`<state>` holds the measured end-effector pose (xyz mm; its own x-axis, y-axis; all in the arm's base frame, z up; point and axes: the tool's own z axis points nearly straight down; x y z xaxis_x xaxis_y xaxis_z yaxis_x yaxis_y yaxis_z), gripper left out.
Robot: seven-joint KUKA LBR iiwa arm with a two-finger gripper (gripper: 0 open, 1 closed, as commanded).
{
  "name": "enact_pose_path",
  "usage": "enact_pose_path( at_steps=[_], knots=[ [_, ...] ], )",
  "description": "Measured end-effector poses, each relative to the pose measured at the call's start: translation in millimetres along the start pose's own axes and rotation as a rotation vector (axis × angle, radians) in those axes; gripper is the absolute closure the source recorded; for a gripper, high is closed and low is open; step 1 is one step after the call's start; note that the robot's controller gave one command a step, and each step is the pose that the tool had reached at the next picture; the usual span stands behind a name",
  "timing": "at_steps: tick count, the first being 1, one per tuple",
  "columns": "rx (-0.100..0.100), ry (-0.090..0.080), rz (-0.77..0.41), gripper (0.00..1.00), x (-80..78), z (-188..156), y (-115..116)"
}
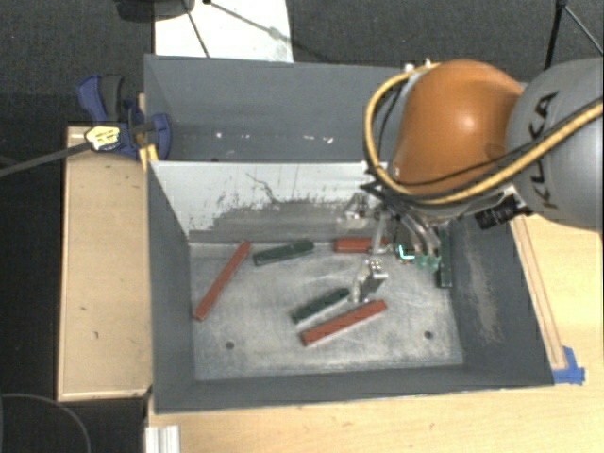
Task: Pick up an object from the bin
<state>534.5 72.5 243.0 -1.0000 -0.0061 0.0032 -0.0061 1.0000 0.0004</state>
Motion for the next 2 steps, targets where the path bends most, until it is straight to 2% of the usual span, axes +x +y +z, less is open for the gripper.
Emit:
enact_pose_path(
  at_steps=[1, 2],
  knots=[
    [-0.001, -0.006, 0.002, 0.0, -1.4, -3.0, -0.4],
    [-0.001, -0.014, -0.025, 0.0, 12.8, 39.2, -0.9]
  ],
)
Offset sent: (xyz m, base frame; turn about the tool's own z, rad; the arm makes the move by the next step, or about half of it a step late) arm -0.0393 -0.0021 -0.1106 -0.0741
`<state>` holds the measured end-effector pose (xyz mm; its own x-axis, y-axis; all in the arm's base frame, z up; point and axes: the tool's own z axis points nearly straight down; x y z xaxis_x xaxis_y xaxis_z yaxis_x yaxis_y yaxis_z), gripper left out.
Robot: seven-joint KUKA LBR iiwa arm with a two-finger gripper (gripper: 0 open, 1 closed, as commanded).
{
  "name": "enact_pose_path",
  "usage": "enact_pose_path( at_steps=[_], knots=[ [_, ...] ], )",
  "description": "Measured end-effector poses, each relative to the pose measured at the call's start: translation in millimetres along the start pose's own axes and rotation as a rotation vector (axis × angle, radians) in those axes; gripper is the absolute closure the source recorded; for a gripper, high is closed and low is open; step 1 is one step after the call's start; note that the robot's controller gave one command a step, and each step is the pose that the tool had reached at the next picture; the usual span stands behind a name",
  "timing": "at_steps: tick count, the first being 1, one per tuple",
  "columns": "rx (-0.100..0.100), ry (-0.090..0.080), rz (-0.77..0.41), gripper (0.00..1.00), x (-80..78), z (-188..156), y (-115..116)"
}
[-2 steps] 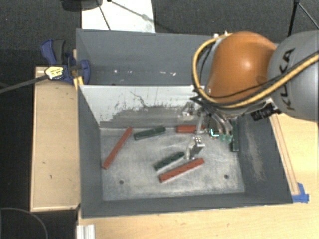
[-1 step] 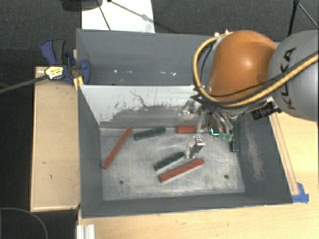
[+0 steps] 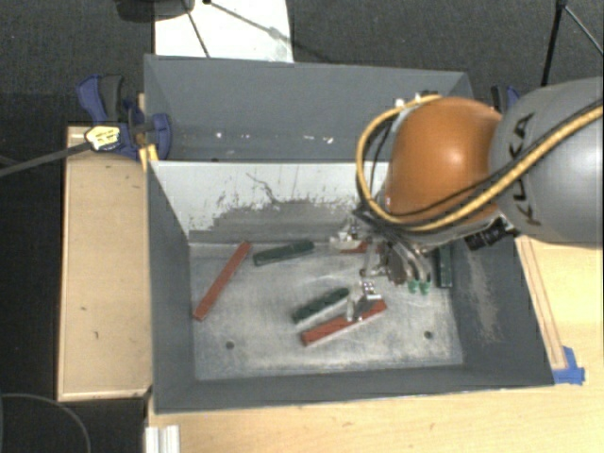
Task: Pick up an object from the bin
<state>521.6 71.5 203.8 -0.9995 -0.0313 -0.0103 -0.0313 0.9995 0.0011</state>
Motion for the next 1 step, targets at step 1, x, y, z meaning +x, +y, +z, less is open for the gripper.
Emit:
enact_pose_path(
  at_steps=[1],
  knots=[
    [0.0, 0.004, -0.088, 0.0, 8.2, 60.8, 7.4]
  ],
)
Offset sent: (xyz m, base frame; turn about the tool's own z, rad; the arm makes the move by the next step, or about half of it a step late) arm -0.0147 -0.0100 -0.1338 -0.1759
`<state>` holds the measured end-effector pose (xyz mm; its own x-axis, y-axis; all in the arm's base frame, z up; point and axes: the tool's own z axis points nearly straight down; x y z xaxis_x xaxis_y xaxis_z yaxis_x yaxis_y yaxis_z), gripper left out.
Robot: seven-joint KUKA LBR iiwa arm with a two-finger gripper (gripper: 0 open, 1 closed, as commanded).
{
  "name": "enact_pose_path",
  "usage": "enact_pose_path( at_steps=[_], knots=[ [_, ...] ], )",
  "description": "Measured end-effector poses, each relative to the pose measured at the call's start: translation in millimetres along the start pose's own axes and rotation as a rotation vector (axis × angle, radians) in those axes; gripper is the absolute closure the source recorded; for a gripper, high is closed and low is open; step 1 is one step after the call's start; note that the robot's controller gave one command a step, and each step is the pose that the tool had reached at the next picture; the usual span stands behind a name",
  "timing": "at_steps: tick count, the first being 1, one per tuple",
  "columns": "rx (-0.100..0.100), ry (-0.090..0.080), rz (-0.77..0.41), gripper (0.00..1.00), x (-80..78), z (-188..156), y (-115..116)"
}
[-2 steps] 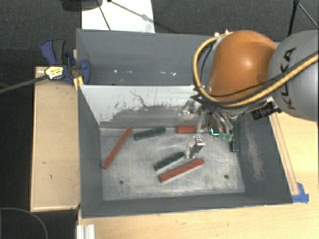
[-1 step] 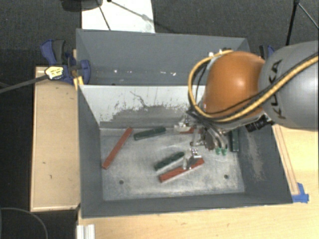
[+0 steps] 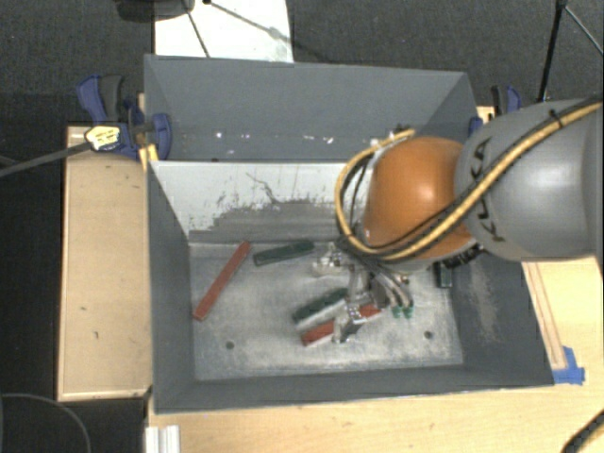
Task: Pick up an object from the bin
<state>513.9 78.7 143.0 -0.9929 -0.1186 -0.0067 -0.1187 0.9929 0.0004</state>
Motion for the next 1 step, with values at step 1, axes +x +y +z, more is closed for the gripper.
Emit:
enact_pose_path(
  at_steps=[1],
  knots=[
    [-0.001, -0.001, -0.085, 1.0, 6.3, 68.4, -15.9]
  ],
)
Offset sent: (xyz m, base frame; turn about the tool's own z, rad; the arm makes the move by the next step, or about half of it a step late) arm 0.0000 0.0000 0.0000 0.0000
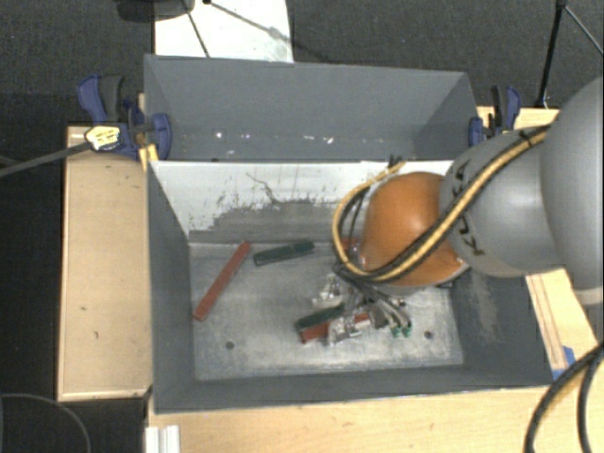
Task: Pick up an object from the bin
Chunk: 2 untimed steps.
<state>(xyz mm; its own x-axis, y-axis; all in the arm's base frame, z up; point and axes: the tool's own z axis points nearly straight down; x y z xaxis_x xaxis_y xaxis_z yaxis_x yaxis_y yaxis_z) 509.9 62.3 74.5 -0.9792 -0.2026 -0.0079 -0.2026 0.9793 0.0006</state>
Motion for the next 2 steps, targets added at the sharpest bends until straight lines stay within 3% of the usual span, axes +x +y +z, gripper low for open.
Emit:
enact_pose_path(
  at_steps=[1, 2],
  knots=[
    [0.0, 0.0, 0.001, 1.0, 0.0, 0.0, 0.0],
    [0.0, 0.007, -0.007, 1.0, -3.7, -67.5, -20.8]
  ],
)
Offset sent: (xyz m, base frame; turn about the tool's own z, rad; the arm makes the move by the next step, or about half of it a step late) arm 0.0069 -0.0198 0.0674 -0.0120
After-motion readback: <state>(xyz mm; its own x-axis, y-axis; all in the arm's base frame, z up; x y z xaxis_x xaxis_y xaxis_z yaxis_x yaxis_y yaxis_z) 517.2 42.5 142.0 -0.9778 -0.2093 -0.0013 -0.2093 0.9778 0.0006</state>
